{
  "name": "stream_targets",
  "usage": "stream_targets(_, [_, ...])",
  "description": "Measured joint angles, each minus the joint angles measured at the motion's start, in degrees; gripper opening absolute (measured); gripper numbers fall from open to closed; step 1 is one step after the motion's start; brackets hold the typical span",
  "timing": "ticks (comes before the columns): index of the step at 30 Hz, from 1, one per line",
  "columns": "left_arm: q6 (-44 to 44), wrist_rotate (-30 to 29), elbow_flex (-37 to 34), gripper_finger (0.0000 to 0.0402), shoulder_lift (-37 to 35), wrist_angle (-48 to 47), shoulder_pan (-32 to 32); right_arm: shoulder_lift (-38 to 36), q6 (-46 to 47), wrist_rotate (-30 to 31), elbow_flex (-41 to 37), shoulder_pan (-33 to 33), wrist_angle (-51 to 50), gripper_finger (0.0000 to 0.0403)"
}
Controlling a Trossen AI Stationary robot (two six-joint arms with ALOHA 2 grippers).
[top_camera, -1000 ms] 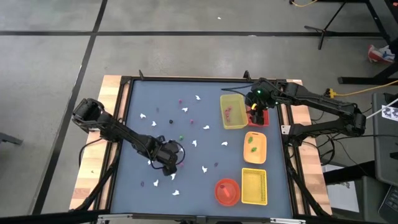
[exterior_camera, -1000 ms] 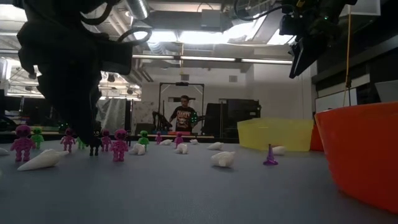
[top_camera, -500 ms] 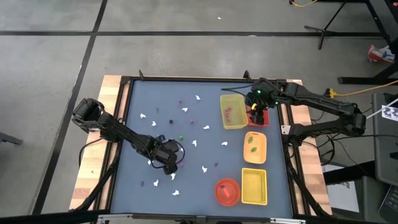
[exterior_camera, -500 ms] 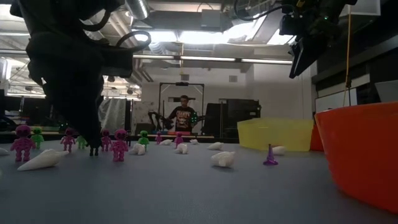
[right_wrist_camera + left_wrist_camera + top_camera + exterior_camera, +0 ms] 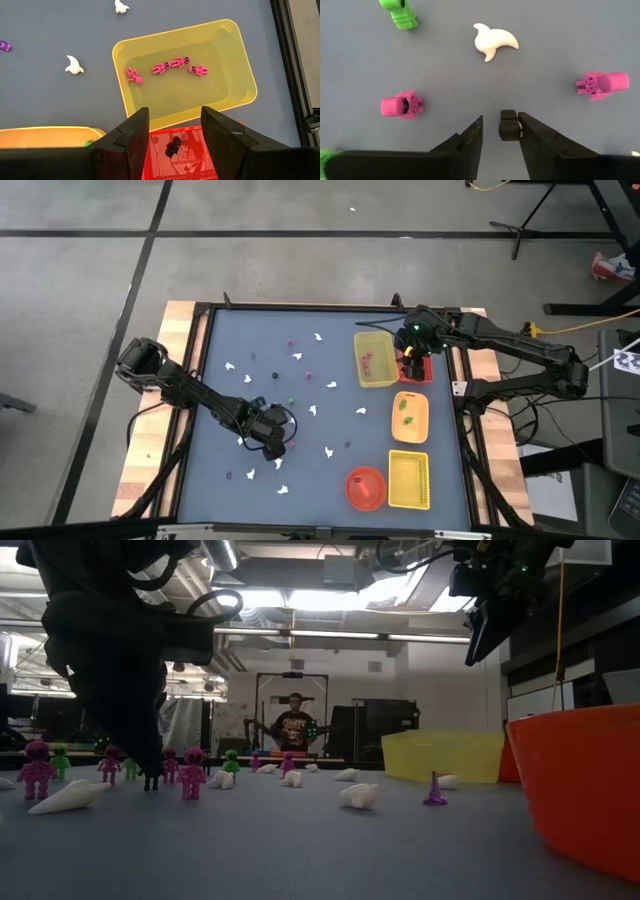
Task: Sort Halloween decoration
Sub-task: Put the black skeleton toy into the red box
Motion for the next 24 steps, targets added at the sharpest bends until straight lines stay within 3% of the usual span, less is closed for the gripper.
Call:
stream_targets(16, [0.15,-0.02,0.0,0.0026,0.0,-0.02,0.0,0.0,0.0,0.0,0.0,0.0,0.02,0.0179])
stream_targets(24, [0.18,-0.02,0.02,0.0024,0.0,-0.02,0.0,0.0,0.02,0.0,0.0,0.0,0.02,0.0179])
